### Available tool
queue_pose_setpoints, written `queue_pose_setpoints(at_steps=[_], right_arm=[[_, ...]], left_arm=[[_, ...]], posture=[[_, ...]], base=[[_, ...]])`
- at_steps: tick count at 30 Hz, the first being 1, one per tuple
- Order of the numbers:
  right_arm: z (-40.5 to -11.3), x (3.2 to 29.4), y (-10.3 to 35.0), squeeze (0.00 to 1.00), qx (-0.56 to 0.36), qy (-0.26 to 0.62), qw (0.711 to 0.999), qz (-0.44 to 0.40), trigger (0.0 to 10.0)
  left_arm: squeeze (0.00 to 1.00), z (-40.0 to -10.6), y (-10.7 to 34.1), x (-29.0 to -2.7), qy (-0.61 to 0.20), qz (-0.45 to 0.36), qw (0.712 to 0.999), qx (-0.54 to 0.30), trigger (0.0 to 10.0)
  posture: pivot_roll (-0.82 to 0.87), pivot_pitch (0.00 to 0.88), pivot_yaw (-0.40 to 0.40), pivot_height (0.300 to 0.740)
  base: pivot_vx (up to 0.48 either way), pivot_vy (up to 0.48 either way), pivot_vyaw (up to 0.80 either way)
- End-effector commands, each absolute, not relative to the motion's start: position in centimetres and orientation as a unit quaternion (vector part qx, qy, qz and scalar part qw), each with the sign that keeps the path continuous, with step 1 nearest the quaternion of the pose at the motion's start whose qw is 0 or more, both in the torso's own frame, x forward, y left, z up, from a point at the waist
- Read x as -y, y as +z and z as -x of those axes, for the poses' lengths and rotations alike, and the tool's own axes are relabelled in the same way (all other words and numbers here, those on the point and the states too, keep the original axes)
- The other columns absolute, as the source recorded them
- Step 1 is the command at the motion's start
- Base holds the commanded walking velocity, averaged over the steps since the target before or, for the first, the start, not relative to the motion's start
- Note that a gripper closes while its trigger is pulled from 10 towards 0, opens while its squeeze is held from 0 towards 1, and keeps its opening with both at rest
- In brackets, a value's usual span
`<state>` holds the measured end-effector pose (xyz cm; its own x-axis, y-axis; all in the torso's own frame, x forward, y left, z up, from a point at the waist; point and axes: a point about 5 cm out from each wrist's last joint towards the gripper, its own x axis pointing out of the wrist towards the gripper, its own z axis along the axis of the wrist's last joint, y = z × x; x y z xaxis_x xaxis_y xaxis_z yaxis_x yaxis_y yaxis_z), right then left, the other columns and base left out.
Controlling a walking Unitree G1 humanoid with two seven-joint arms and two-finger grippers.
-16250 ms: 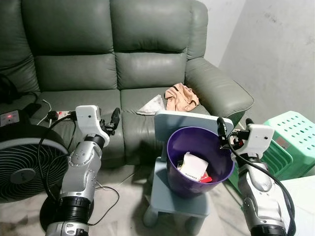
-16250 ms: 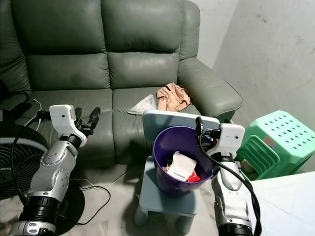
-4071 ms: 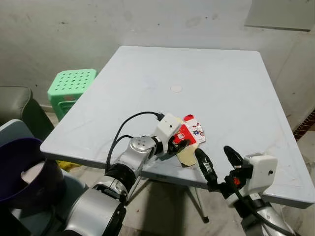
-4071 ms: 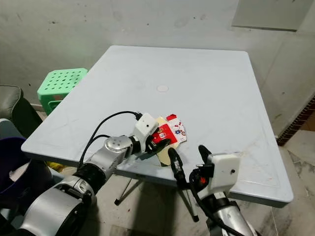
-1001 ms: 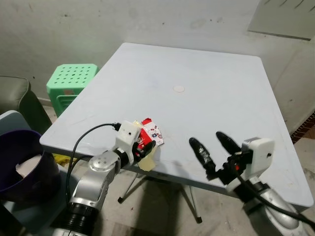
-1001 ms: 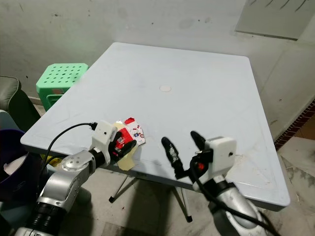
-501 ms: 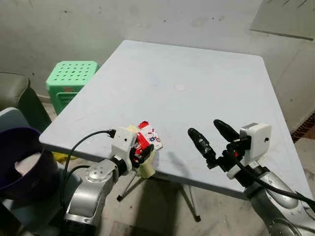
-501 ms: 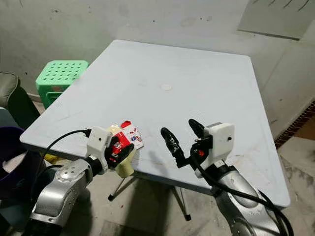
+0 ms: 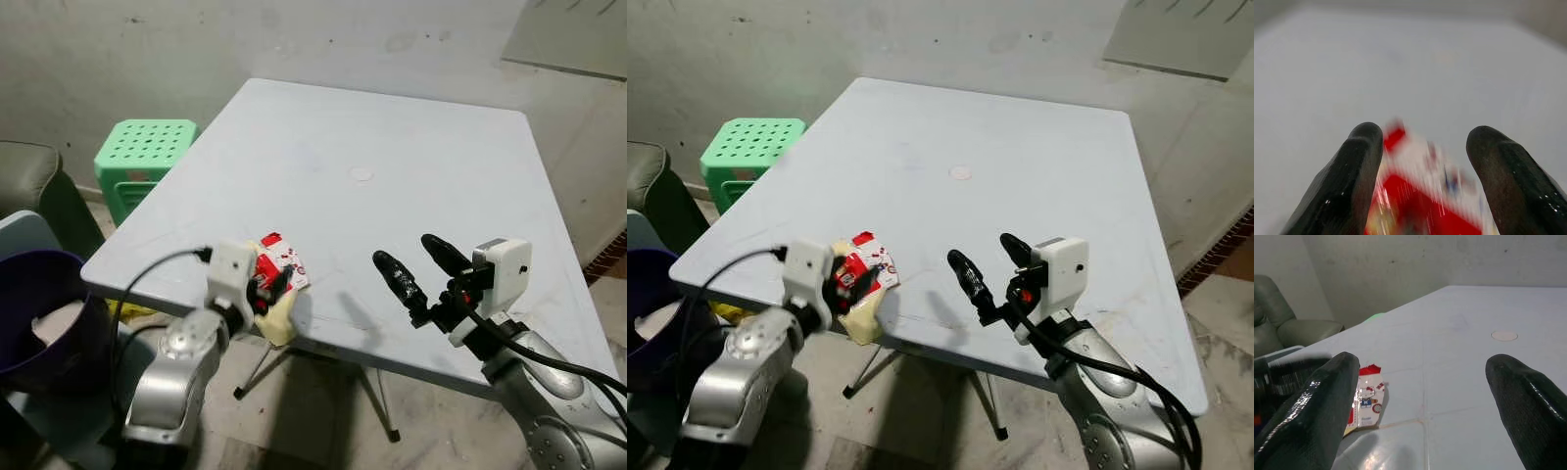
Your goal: Picking trash to rubbish bin
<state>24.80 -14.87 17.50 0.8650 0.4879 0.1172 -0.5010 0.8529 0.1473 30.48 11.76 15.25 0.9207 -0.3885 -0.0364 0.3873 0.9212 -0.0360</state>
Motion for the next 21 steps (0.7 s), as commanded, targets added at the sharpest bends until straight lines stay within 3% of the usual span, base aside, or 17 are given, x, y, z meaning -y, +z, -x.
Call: queue_pose_setpoints(at_steps=[1, 8, 17, 21], right_arm=[[-25.1, 14.9, 17.5, 0.00, 0.044, 0.256, 0.962, -0.082, 10.0], [-25.7, 15.0, 16.9, 0.00, 0.053, 0.245, 0.964, -0.089, 10.0], [-26.1, 15.6, 15.4, 0.00, 0.061, 0.204, 0.972, -0.094, 10.0], [-26.2, 16.3, 15.4, 0.00, 0.090, 0.154, 0.980, -0.087, 10.0]], left_arm=[[0.00, -30.7, 16.4, -11.7, -0.195, 0.024, 0.981, 0.008, 10.0], [0.00, -31.4, 17.5, -11.1, -0.193, 0.031, 0.980, 0.045, 10.0], [0.00, -30.9, 15.6, -11.0, -0.188, 0.029, 0.981, 0.033, 10.0], [0.00, -30.7, 15.3, -10.9, -0.181, 0.034, 0.982, 0.035, 10.0]], posture=[[-0.09, 0.056, -0.027, 0.740], [-0.09, 0.025, -0.020, 0.740], [-0.10, 0.000, -0.014, 0.740], [-0.09, 0.000, -0.019, 0.740]], base=[[0.000, 0.000, 0.00], [0.000, 0.000, 0.00], [0.000, 0.000, 0.00], [0.000, 0.000, 0.00]])
